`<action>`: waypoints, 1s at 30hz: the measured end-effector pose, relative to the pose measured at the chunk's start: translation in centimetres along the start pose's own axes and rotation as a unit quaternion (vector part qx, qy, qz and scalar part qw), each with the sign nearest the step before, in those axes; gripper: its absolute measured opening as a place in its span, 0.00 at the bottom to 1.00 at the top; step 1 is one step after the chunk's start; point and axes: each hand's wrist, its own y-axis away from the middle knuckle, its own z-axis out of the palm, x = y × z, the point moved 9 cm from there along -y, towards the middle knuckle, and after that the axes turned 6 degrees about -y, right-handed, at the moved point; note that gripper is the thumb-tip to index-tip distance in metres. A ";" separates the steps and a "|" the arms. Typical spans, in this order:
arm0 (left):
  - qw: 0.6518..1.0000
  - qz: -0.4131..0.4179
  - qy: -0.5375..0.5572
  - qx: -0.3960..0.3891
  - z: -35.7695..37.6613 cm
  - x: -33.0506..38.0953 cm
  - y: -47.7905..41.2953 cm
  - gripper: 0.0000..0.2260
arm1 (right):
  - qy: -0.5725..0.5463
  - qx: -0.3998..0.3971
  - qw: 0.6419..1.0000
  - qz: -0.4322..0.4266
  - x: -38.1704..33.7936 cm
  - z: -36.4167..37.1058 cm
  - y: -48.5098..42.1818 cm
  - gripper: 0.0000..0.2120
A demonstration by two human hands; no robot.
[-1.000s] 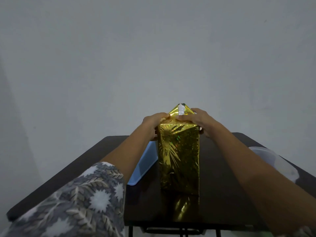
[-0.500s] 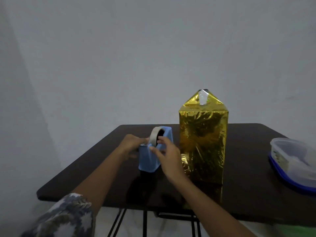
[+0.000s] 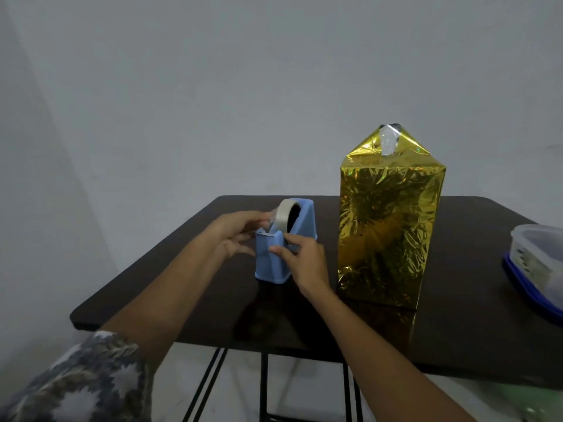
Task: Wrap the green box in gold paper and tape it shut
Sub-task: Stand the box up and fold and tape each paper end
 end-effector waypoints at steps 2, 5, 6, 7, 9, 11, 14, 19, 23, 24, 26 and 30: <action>0.998 0.021 0.053 0.009 -0.5 -0.9 0.1 0.02 | 0.016 0.013 1.000 0.001 -0.1 -0.1 0.2 0.22; 0.993 0.043 0.110 0.019 -0.7 -2.5 0.5 0.02 | 0.032 0.026 0.999 0.001 -0.2 -0.1 0.5 0.23; 0.991 0.055 0.123 0.020 -0.6 -2.7 0.5 0.02 | 0.031 0.031 0.999 -0.004 -0.6 -0.3 0.4 0.22; 0.989 0.063 0.134 0.023 -0.5 -3.3 0.7 0.01 | 0.028 0.031 0.999 -0.005 -0.5 -0.2 0.5 0.22; 0.985 0.079 0.148 0.045 -0.5 -4.0 1.0 0.03 | 0.012 0.019 1.000 -0.010 -0.6 -0.3 0.4 0.20; 0.981 0.099 0.144 0.086 -0.7 -4.5 1.0 0.07 | -0.014 0.001 1.000 -0.010 -0.4 -0.1 0.4 0.20; 0.977 0.106 0.110 0.149 -1.0 -5.0 0.7 0.07 | -0.016 -0.014 1.000 -0.018 -0.2 0.0 0.3 0.21; 0.972 0.110 0.104 0.180 -0.8 -5.3 1.0 0.08 | 0.010 -0.040 0.999 -0.022 -0.6 0.2 0.9 0.23; 0.974 0.079 0.114 0.178 -0.5 -5.8 1.3 0.09 | 0.018 -0.055 0.997 -0.052 -3.7 -1.1 3.0 0.25; 0.975 0.062 0.113 0.182 -0.5 -6.4 1.6 0.08 | -0.001 -0.045 0.995 -0.093 -5.7 -2.1 3.9 0.25; 0.974 0.030 0.134 0.178 -0.6 -7.8 2.5 0.07 | -0.052 0.005 0.977 -0.205 -10.5 -5.8 5.7 0.21; 0.968 0.084 0.204 0.124 -0.3 -5.5 5.8 0.05 | -0.059 0.158 0.918 -0.360 -16.6 -17.0 8.4 0.18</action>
